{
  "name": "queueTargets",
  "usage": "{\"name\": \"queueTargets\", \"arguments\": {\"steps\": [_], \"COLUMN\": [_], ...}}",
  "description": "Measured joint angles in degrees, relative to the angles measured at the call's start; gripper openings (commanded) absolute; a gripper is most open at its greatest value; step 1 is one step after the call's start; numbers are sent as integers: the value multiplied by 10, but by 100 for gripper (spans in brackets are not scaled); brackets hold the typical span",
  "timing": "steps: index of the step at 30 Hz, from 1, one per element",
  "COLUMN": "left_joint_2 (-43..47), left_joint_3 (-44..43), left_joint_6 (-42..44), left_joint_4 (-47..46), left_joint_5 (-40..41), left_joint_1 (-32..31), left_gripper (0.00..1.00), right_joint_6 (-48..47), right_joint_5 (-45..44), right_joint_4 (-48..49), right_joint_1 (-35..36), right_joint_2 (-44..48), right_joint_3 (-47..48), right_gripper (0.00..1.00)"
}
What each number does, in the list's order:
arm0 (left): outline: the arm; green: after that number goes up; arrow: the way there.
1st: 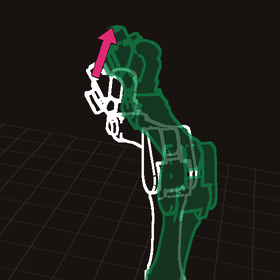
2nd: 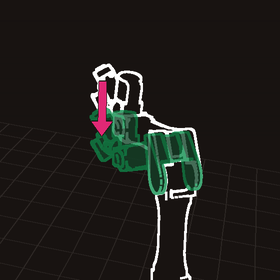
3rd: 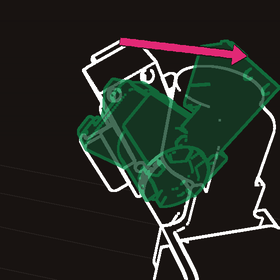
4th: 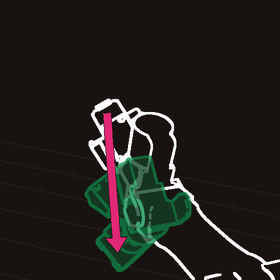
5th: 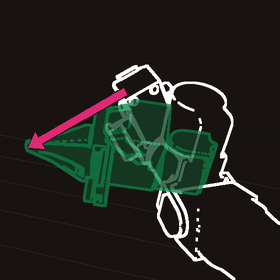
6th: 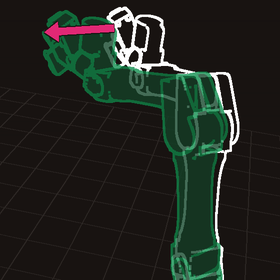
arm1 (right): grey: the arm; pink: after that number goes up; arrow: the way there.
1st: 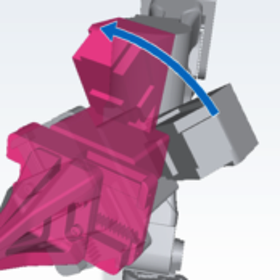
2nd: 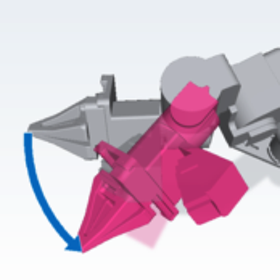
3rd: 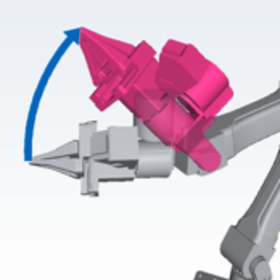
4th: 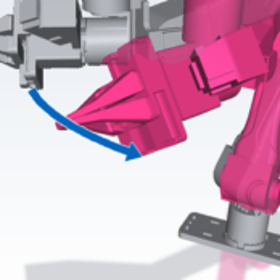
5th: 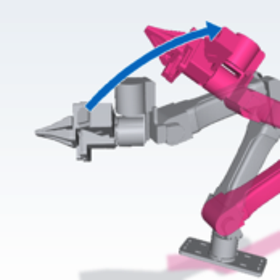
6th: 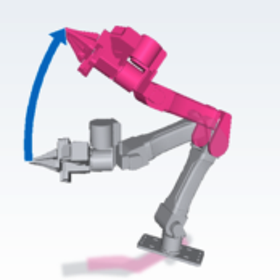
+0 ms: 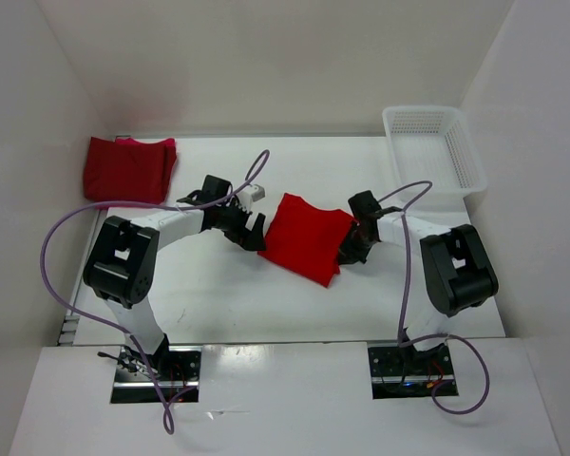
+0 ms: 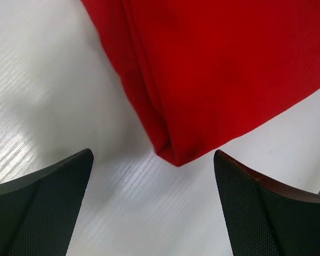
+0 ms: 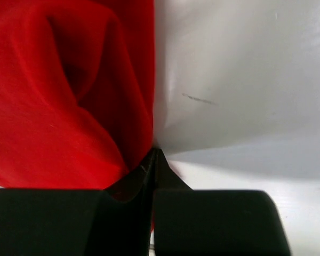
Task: Fold and stack the t-shirts
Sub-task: Put the neatly folded tshirt into the corner of the board with the left arm
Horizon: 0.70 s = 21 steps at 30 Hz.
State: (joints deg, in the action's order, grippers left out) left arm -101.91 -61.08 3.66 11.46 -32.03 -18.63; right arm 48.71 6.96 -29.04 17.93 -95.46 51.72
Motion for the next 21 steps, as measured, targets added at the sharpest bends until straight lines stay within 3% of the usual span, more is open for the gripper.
{"name": "queueTargets", "arguments": {"steps": [7,21], "left_joint_2": [0,0], "left_joint_3": [0,33], "left_joint_6": [-9,-8], "left_joint_4": [0,0], "left_joint_5": [-19,-47], "left_joint_1": [0,0], "left_gripper": [100,90], "right_joint_6": [10,27], "right_joint_5": [11,49], "right_joint_4": [-4,-14], "right_joint_1": [2,40], "right_joint_2": [12,49], "right_joint_3": [-14,-65], "right_gripper": [0,0]}}
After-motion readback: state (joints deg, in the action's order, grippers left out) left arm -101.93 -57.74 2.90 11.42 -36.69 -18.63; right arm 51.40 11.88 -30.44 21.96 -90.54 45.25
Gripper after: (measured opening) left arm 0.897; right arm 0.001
